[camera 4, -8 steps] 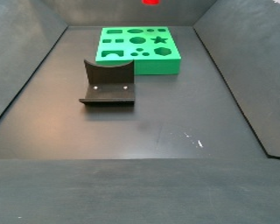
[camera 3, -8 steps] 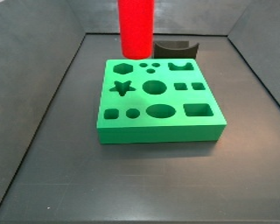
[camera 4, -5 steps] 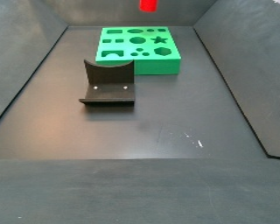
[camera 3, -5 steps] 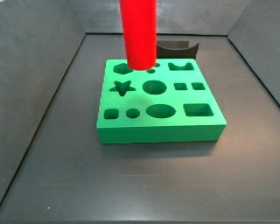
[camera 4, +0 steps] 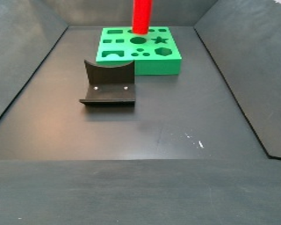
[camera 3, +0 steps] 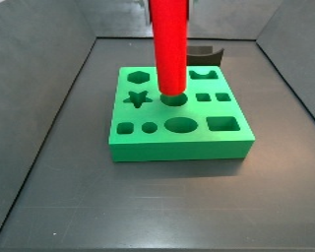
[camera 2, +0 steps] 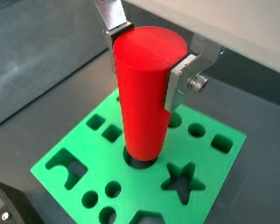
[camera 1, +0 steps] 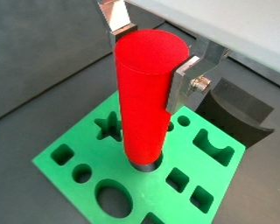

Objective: Insert the round object.

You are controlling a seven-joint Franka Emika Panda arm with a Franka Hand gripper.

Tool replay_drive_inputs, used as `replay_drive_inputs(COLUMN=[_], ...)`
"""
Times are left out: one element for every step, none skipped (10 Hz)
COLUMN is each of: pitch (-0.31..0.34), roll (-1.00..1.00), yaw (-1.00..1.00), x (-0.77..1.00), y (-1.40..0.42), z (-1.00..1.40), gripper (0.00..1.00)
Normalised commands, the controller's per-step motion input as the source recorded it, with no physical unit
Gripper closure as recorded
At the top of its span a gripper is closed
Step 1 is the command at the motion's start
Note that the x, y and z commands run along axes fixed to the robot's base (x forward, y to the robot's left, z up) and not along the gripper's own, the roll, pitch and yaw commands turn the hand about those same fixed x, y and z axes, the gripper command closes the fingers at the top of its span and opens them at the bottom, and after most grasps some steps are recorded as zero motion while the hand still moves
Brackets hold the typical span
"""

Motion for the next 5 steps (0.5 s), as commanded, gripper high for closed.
replay_drive_inputs(pitch=[0.0,0.0,0.0,0.0,0.0], roll=[0.0,0.0,-0.02,-0.14,-0.15], yaw=[-0.09,-0.09,-0.11,-0.13,-0.16], x=[0.06,0.05,0.0,0.04,0.19], y=[0.2,0.15,0.06,0.0,-0.08], z=[-0.29,-0.24,-0.19,-0.17,-0.09], gripper=[1.0,1.0,1.0,1.0,1.0])
